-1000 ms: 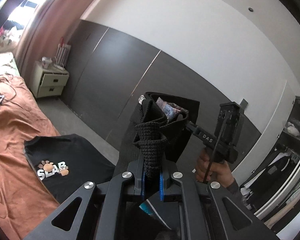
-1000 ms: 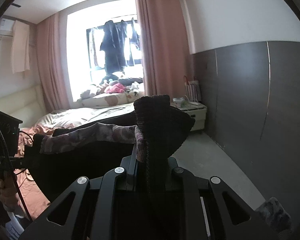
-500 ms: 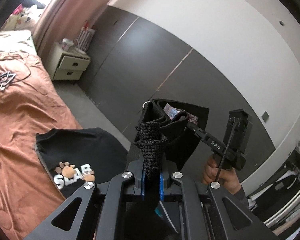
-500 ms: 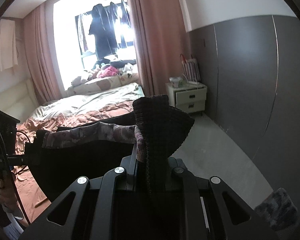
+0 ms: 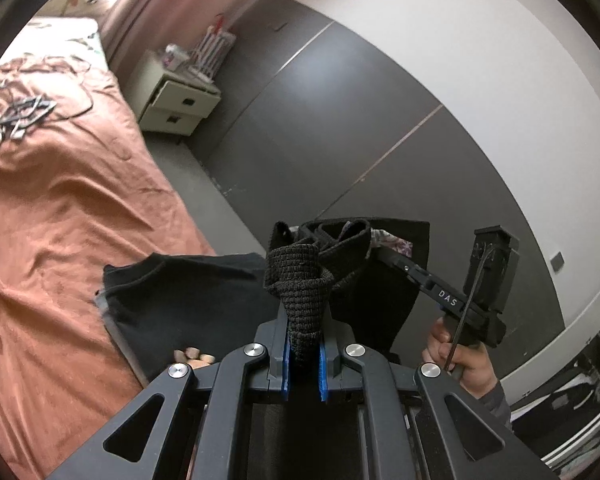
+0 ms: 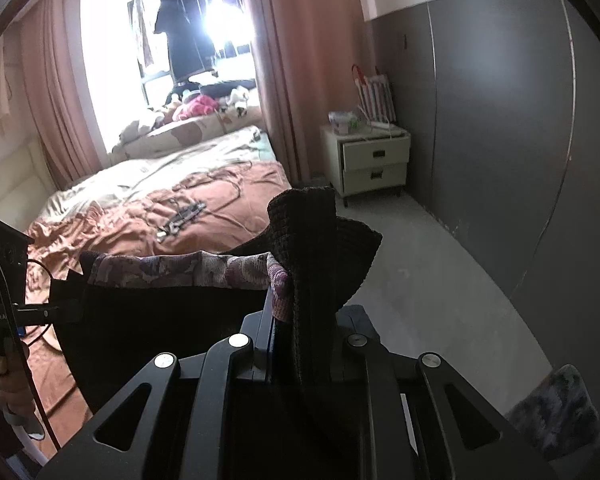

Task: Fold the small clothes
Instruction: 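Lower the garment onto the black clothes stack and open both tools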

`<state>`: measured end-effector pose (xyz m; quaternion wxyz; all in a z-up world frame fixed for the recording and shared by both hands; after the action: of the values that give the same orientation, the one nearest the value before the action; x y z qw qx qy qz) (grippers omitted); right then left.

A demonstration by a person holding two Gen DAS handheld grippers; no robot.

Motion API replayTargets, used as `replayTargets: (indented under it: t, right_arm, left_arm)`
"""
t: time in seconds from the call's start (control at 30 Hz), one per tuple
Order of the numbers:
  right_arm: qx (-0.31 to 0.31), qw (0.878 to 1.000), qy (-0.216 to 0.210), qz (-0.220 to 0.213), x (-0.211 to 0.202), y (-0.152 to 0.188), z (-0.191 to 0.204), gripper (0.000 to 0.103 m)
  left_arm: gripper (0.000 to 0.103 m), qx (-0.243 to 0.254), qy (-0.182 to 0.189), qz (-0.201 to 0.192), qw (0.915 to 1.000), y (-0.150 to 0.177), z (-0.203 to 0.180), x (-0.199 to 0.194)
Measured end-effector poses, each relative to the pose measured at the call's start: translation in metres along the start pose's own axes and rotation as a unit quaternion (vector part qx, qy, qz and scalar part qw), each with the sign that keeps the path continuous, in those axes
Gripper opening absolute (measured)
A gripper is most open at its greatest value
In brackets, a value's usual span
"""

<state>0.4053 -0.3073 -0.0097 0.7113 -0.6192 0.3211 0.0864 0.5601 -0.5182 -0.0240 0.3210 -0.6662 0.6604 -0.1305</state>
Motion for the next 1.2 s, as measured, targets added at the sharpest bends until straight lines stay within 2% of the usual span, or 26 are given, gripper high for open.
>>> replayTargets:
  t: [0.17, 0.33, 0.5, 0.6, 0.63, 0.67, 0.7, 0.73, 0.77, 0.8, 0.83, 0.9, 1.03, 1.13, 1.2]
  right_arm:
    - [-0.006, 0.999, 0.010, 0.034, 0.026, -0.004, 0.001, 0.013]
    - [-0.006, 0.998, 0.019, 0.061, 0.037, -0.016, -0.030, 0.013]
    - [-0.010, 0.996, 0.031, 0.077, 0.065, -0.027, -0.025, 0.013]
    - [0.000, 0.993, 0.057, 0.104, 0.088, -0.025, -0.027, 0.018]
    - [0.008, 0.991, 0.065, 0.116, 0.095, -0.025, -0.029, 0.023]
    - [0.014, 0.990, 0.072, 0.121, 0.097, -0.026, -0.033, 0.025]
    - [0.018, 0.989, 0.079, 0.122, 0.096, -0.028, -0.036, 0.027]
    - [0.021, 0.989, 0.084, 0.119, 0.093, -0.032, -0.038, 0.035]
    - [0.021, 0.989, 0.090, 0.115, 0.088, -0.035, -0.041, 0.042]
    - [0.021, 0.989, 0.096, 0.111, 0.084, -0.036, -0.044, 0.045]
    - [0.022, 0.989, 0.099, 0.110, 0.078, -0.038, -0.047, 0.046]
    - [0.020, 0.988, 0.100, 0.114, 0.067, -0.040, -0.051, 0.046]
    - [0.012, 0.989, 0.105, 0.105, 0.047, -0.041, -0.054, 0.046]
    - [0.001, 0.990, 0.090, 0.105, 0.041, -0.033, -0.044, 0.045]
    - [-0.022, 0.990, 0.066, 0.124, 0.046, -0.024, -0.031, 0.043]
  left_arm:
    - [0.010, -0.024, -0.016, 0.008, 0.9996, 0.003, 0.043, 0.010]
    - [0.010, -0.046, -0.032, 0.016, 0.9983, 0.009, 0.084, 0.017]
    - [0.010, -0.053, -0.043, 0.019, 0.9975, 0.014, 0.111, 0.022]
    - [0.013, -0.069, -0.068, 0.024, 0.9950, 0.018, 0.130, 0.027]
    - [0.013, -0.077, -0.080, 0.025, 0.9935, 0.019, 0.136, 0.028]
    - [0.017, -0.082, -0.086, 0.025, 0.9926, 0.020, 0.141, 0.027]
    - [0.026, -0.080, -0.093, 0.029, 0.9920, 0.022, 0.144, 0.027]
    - [0.032, -0.075, -0.100, 0.030, 0.9917, 0.023, 0.145, 0.025]
    - [0.046, -0.067, -0.108, 0.030, 0.9914, 0.023, 0.145, 0.021]
    - [0.057, -0.060, -0.122, 0.027, 0.9904, 0.024, 0.146, 0.017]
    - [0.060, -0.056, -0.129, 0.022, 0.9898, 0.023, 0.146, 0.013]
    - [0.063, -0.055, -0.130, 0.017, 0.9898, 0.022, 0.146, 0.011]
    - [0.064, -0.052, -0.140, 0.038, 0.9880, 0.026, 0.144, 0.021]
    - [0.064, -0.044, -0.151, 0.049, 0.9863, 0.028, 0.146, 0.029]
    - [0.064, -0.047, -0.159, 0.052, 0.9848, 0.030, 0.151, 0.034]
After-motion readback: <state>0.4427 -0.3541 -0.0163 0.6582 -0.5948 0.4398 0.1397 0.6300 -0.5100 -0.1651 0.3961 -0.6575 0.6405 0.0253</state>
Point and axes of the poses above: each gripper's, at about its wrist camera, not at the fingertips, and x roughly the way its jaws point, z to its left, y to its underside, the point moved 6 cm from there along x, roughly the way its jaws point, and after that the axes turned 12 degrees about y, right-handed, at the moved point
